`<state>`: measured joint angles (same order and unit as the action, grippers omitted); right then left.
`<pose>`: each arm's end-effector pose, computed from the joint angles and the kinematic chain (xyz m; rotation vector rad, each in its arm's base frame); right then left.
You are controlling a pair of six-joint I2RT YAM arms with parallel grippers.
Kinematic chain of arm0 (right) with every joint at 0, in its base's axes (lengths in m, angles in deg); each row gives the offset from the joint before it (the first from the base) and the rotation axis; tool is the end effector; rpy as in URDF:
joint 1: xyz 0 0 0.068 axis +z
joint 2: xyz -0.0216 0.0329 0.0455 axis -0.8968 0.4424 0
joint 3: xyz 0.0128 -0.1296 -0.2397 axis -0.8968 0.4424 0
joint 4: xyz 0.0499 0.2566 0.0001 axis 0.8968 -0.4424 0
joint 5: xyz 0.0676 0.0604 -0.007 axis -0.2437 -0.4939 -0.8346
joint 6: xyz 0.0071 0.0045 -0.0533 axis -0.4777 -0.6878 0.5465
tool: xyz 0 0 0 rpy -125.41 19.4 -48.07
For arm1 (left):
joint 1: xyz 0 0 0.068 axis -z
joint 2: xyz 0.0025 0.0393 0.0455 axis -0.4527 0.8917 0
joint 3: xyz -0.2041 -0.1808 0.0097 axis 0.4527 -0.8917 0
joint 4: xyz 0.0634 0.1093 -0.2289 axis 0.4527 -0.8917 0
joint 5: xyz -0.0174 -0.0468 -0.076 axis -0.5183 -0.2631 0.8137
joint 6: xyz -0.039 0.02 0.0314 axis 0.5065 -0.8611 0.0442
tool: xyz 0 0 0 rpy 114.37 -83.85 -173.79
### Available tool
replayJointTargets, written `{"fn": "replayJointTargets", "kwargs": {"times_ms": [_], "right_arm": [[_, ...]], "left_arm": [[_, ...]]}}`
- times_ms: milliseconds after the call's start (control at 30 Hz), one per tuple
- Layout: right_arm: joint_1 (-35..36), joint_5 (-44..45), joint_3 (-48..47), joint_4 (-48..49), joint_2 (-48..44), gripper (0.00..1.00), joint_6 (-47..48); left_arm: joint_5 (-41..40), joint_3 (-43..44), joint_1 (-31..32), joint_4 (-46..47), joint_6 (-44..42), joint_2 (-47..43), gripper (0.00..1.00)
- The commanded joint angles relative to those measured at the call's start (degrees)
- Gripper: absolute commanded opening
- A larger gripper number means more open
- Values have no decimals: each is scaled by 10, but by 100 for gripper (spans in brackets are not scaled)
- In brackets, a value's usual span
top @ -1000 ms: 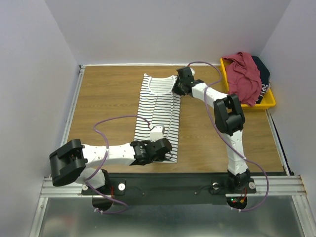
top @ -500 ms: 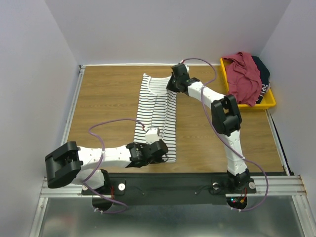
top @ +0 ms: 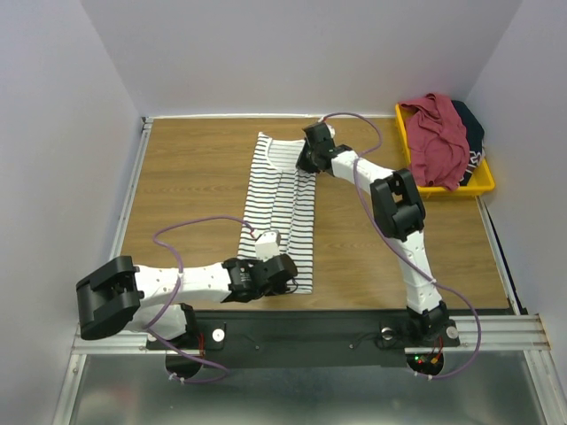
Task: Fold and stack the tank tops
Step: Fold the tank top
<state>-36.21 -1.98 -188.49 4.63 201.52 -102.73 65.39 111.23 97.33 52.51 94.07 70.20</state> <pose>0.4786 0.2459 0.1661 0.3181 2.3294 0.5026 0.0913 -0.2198 0.1786 -0.0229 2.4926 -0.6430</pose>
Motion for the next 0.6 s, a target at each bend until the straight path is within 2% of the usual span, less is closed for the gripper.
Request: {"fn": "replayJointTargets", "kwargs": {"times_ms": [0, 567], "right_arm": [[8, 10, -27, 12, -11, 1, -4], [20, 10, -37, 12, 0, 0, -4]], "left_arm": [[-16, -9, 4, -19, 9, -22, 0], [-12, -10, 5, -48, 20, -28, 0]]}}
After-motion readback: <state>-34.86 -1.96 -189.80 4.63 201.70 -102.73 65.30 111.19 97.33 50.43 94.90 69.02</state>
